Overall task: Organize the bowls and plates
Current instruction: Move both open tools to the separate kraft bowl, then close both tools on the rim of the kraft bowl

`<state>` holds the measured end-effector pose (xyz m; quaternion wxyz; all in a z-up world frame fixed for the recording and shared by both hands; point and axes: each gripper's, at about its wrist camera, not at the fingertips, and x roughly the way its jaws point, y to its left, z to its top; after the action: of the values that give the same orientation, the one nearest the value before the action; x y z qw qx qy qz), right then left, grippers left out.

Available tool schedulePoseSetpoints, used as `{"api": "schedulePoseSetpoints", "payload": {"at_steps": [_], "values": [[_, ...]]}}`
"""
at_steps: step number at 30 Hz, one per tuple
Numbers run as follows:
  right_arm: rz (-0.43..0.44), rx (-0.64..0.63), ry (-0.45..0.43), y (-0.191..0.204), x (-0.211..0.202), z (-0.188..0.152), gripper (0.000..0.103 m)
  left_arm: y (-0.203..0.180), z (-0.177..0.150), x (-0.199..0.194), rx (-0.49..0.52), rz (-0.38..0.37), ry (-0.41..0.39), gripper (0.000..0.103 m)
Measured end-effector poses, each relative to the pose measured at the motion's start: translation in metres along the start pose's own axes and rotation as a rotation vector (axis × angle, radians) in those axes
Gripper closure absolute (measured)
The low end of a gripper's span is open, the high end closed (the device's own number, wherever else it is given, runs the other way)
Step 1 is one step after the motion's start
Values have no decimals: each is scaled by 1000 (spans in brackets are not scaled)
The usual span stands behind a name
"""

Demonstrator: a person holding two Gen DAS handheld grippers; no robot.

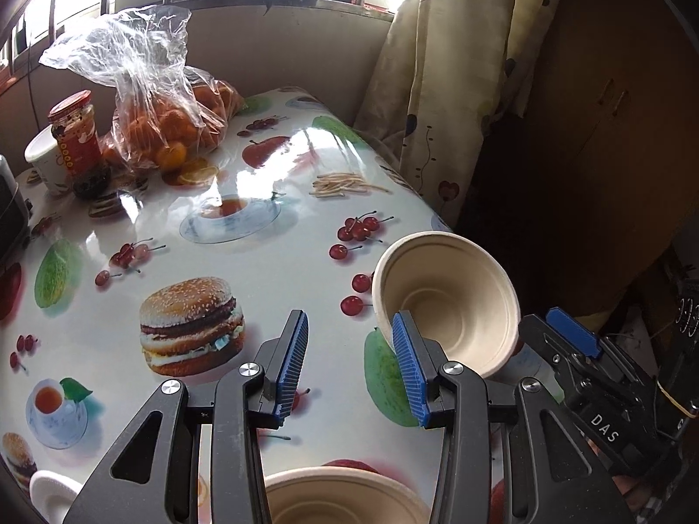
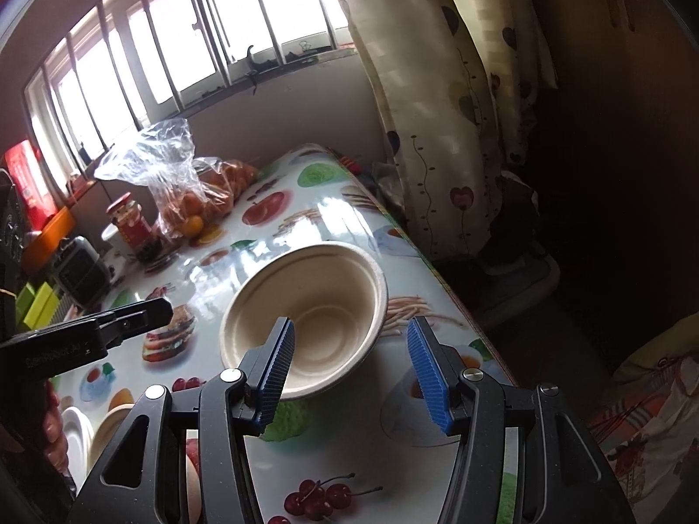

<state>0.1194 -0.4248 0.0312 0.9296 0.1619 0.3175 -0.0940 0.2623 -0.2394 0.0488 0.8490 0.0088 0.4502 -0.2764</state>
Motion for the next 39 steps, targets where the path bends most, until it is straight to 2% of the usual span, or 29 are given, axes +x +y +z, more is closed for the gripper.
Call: {"api": "schedulePoseSetpoints", "payload": {"at_steps": [4,8,25,31,39], "values": [[-12,6,13,-7,10,0,58,-4,4,9,10,12,8,62],[-8,12,33,-10,18,-1,62,-8,7,19,11,17,30,68],[-3,21,51,-15,29,0,74,-16,9,46,-7,-9,98,77],[0,22,53,-15,30,-1,76,-14,9,53,-48,-53,135,88],[3,19,56,-15,32,-2,78,-15,10,55,-46,-45,135,92]]}}
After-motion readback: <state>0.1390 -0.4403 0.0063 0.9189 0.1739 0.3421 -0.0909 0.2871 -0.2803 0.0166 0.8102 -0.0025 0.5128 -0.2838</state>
